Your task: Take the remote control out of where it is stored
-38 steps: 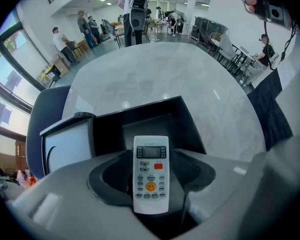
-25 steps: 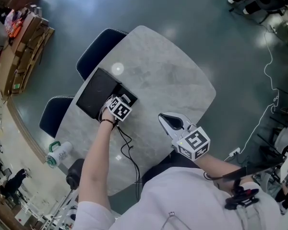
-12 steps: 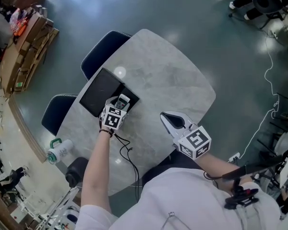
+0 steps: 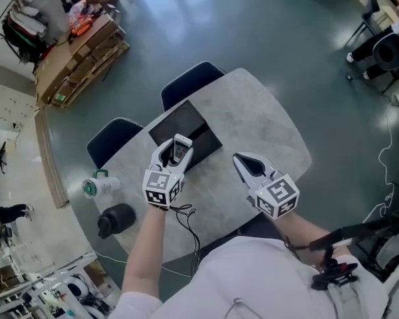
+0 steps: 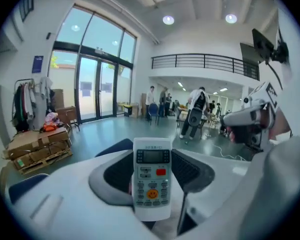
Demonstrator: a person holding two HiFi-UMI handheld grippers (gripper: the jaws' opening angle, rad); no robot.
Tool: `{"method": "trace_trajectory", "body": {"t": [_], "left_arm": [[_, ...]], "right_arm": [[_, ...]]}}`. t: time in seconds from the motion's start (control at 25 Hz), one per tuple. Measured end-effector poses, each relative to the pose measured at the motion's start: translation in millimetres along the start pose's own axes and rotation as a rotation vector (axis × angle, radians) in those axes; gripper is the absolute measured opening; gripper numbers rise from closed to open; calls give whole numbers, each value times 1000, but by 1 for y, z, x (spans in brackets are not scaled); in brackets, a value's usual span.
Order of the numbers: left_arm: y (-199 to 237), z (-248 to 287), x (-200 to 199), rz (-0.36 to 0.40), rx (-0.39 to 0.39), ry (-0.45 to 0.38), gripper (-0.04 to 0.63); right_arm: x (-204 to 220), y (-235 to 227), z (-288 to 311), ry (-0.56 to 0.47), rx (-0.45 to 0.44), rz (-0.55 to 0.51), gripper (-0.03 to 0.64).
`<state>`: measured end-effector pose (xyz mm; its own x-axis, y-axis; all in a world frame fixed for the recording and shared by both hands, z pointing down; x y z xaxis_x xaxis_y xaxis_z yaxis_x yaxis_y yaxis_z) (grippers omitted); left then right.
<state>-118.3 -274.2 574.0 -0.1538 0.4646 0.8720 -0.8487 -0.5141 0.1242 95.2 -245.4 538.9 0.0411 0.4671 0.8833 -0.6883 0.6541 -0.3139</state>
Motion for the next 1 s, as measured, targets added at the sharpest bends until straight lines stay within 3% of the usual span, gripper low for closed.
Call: {"method": "trace_trajectory", "body": {"t": [0.36,0.52,0.72,1.0], "left_arm": [[-31,-166,-60,-147,-178,-444,239],[-44,-237,-68,-158,-251,-575,239],[-48,-287,-68,-158,-315,-679,239],[-47,-295,-66,-153,-345,-694,239]], "right_arm": [[-67,71,29,-101,-193,-119,28],[-89,120,34,-143,-279,-146,28],[-104,158,37,-154,-333,-177,26],[-111,167,40,-153,-353,-191,26]]}}
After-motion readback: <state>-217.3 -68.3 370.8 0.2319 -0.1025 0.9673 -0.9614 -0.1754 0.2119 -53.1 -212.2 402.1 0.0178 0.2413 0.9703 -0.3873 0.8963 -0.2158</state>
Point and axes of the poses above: the fingertips, and each gripper's own axes: z forward along the fingers, y to its left, x out of its underside, the point moved 5 cm from there along -z, backward along the fingers, and after that the axes turned 4 degrees about x, right-handed, at the moved point
